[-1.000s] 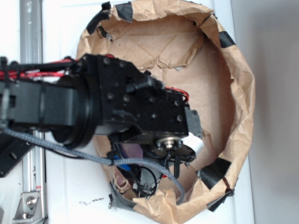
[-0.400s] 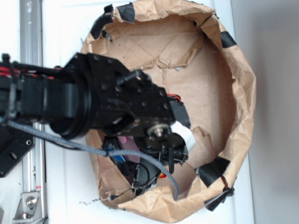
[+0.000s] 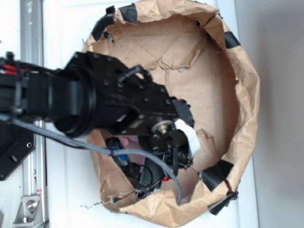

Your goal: Grab the yellow duck.

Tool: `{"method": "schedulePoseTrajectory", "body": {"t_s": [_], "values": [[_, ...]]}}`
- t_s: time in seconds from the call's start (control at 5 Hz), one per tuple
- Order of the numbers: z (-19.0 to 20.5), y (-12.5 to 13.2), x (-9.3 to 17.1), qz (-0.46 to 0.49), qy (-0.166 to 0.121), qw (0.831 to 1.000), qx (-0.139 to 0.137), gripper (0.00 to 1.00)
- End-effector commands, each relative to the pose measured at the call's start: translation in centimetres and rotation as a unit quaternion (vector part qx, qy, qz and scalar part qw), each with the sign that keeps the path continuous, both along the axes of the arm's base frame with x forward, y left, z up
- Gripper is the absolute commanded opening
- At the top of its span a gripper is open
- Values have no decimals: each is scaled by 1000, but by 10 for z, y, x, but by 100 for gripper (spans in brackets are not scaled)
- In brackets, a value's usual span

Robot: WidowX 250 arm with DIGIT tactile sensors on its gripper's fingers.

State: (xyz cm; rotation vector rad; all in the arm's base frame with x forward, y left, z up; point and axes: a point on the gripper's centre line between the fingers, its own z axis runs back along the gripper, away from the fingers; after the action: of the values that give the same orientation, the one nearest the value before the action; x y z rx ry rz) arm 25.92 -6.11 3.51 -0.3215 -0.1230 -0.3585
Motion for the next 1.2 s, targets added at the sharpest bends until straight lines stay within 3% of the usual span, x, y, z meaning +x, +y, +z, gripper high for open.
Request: {"method": "schedulePoseTrajectory", "body": {"t_s": [0.0,0.6,0.8,1.0], "values": [[-11,-7,6,2,14,999,42,0],[-1,18,8,80,14,996,37,0],[7,32,9,142,26,990,10,0],[17,47,10,197,25,980,25,0]]}}
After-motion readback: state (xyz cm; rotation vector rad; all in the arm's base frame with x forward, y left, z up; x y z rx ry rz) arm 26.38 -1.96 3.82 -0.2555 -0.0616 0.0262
